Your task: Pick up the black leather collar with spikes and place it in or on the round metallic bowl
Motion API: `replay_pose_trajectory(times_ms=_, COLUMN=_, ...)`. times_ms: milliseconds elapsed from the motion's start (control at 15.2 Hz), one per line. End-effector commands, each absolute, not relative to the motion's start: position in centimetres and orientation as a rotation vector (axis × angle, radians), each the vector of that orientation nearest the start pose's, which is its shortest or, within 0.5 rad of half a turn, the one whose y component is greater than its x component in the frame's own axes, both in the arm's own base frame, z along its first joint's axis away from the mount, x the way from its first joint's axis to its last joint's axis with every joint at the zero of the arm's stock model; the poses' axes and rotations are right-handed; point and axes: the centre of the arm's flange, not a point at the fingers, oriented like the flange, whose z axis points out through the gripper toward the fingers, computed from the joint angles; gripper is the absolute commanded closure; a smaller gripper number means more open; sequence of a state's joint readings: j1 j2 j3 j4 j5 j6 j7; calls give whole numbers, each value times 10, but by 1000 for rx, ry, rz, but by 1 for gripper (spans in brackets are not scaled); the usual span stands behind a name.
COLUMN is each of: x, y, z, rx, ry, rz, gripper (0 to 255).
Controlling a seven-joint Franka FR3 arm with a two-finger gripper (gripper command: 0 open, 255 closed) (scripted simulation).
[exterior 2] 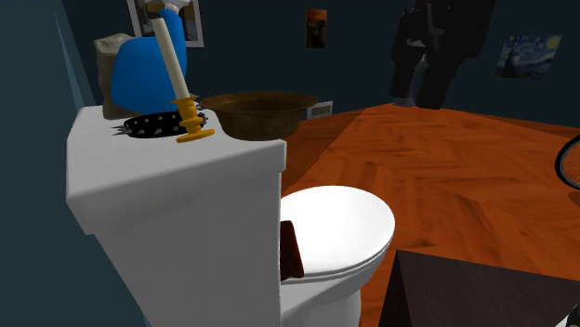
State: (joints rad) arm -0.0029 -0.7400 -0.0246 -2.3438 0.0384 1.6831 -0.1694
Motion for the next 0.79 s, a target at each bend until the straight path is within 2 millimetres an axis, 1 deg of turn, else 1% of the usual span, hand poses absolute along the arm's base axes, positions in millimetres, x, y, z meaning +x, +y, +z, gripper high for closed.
replay_pose_trajectory(times_ms=0, x=331, y=-8, z=592, rx=-3084, ry=-224, rz=-130, gripper=0)
replay_pose_trajectory(times_ms=726, x=474, y=14, z=587, rx=-3077, ry=-190, rz=-127, gripper=0)
